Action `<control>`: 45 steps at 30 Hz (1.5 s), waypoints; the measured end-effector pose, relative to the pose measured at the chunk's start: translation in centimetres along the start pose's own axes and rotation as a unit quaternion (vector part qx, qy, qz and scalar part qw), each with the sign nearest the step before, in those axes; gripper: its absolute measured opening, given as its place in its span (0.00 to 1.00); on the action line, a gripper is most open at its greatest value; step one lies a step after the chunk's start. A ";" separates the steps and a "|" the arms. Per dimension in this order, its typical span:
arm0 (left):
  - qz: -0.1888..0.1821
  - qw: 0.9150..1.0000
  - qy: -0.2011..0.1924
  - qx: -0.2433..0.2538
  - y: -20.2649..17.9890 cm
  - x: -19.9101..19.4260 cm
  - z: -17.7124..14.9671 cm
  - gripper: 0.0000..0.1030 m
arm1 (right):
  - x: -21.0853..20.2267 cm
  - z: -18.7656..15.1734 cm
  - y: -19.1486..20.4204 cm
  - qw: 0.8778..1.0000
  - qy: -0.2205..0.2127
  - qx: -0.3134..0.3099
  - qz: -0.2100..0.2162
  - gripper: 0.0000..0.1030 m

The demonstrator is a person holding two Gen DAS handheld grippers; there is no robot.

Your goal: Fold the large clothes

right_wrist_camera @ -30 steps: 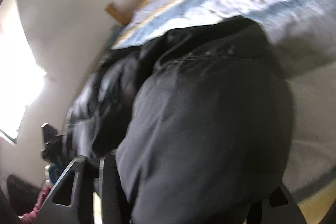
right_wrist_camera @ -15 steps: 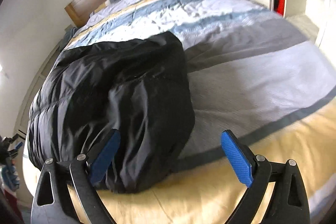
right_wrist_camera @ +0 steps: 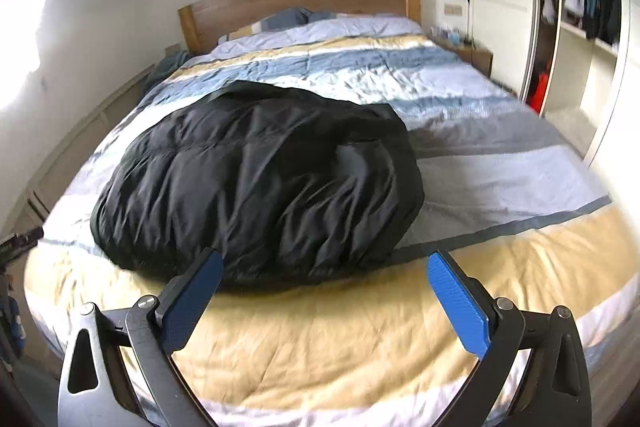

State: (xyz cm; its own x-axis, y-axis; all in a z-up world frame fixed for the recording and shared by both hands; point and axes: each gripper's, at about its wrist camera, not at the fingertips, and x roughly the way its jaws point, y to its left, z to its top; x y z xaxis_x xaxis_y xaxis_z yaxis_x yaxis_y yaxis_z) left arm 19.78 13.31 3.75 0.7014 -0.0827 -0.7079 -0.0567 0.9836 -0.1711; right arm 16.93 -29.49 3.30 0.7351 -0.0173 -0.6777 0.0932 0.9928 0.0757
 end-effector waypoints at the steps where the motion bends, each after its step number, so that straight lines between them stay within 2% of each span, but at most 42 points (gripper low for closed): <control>1: 0.014 1.000 -0.008 0.011 -0.7 -0.9 -0.6 0.65 | -0.9 -0.5 0.9 1.000 -0.008 -0.010 -0.007 0.98; 8: 0.041 0.996 -0.069 0.050 -4.3 -6.7 -3.3 0.65 | -5.9 -2.9 4.3 0.998 -0.048 -0.033 -0.018 0.98; 13: 0.046 0.991 -0.104 0.065 -6.2 -10.0 -4.7 0.66 | -9.3 -4.0 5.5 0.996 -0.078 -0.039 -0.024 0.98; 23: 0.048 0.988 -0.128 0.076 -8.2 -13.6 -6.8 0.66 | -14.6 -5.3 6.7 0.989 -0.134 -0.059 -0.032 0.98; 34: 0.044 0.984 -0.151 0.083 -9.2 -15.9 -7.8 0.66 | -16.7 -5.6 8.2 0.984 -0.161 -0.073 -0.018 0.99; 45: 0.045 0.980 -0.171 0.092 -9.9 -16.8 -8.3 0.66 | -16.1 -5.9 8.1 0.986 -0.150 -0.070 -0.012 0.99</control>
State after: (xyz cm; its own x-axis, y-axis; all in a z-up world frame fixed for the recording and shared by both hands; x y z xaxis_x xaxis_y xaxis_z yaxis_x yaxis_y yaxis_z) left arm 2.63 3.60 11.63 0.8984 0.0339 -0.4378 -0.0233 0.9993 0.0297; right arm 1.88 -20.49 10.45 0.9017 -0.0554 -0.4288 0.0354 0.9979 -0.0545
